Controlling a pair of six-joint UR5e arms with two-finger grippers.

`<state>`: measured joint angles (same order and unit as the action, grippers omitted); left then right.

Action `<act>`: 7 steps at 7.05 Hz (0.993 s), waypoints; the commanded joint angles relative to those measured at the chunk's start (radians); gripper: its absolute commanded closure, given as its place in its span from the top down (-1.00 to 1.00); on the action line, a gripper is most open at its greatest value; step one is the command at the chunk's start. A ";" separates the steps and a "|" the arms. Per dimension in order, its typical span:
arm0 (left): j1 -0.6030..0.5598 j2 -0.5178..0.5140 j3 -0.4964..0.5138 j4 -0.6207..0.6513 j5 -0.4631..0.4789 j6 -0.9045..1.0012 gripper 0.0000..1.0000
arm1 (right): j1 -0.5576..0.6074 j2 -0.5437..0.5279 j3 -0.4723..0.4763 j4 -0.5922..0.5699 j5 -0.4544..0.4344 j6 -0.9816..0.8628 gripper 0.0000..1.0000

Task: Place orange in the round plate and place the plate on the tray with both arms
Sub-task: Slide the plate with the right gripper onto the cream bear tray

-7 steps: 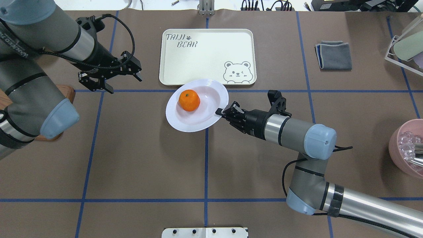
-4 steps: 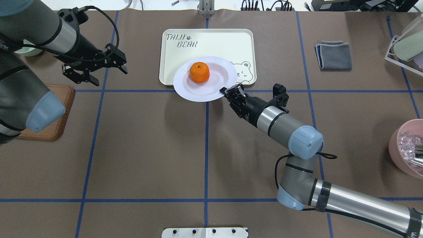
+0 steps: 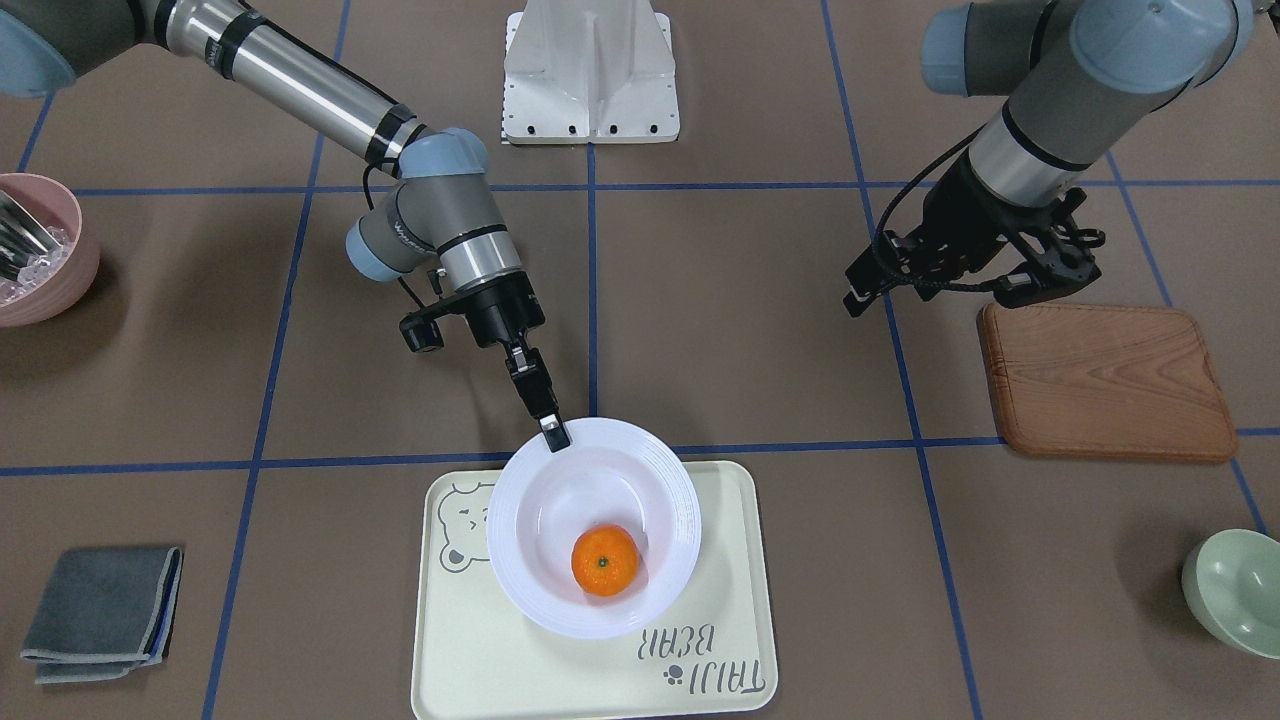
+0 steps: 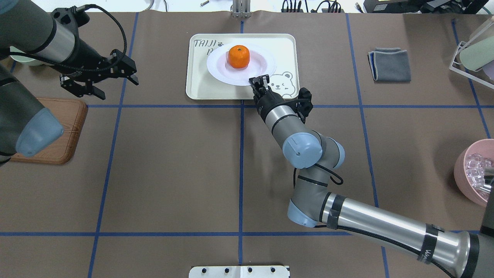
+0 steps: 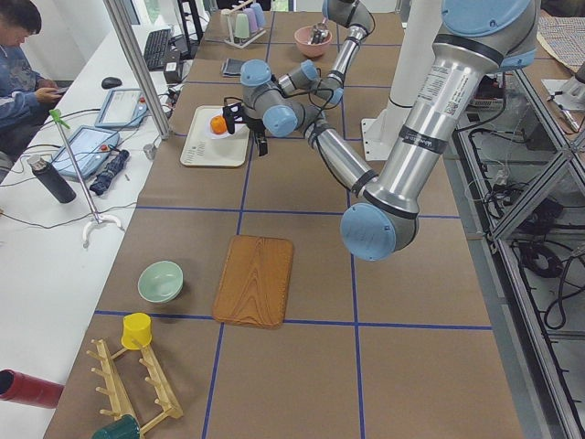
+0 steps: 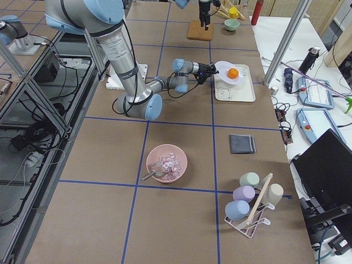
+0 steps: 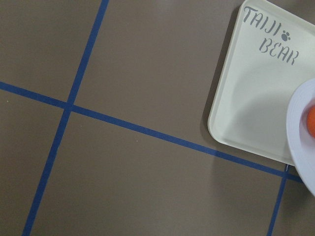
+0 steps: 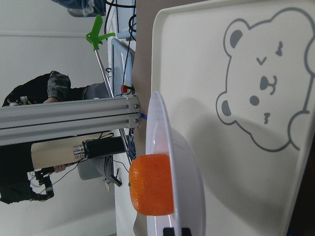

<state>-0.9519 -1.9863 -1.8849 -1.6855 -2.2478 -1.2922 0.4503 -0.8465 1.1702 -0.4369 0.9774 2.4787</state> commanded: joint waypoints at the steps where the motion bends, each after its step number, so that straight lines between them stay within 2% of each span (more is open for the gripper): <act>1: 0.001 0.003 -0.011 0.000 0.001 0.001 0.95 | 0.008 0.079 -0.081 -0.106 -0.039 0.087 -1.00; 3: -0.001 0.003 -0.014 0.001 0.001 0.001 0.95 | 0.013 0.118 -0.153 -0.108 -0.042 0.091 -1.00; 4: -0.001 0.001 -0.013 0.000 0.001 0.001 0.95 | 0.013 0.118 -0.153 -0.108 -0.040 0.091 -0.51; 6: 0.001 0.000 -0.011 0.000 0.001 0.001 0.95 | 0.010 0.118 -0.147 -0.109 -0.037 0.089 0.99; 7: 0.001 0.000 -0.011 0.001 0.001 0.001 0.95 | -0.005 0.110 -0.127 -0.109 -0.034 0.088 1.00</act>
<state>-0.9517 -1.9859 -1.8962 -1.6855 -2.2473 -1.2916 0.4572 -0.7313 1.0260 -0.5459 0.9403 2.5677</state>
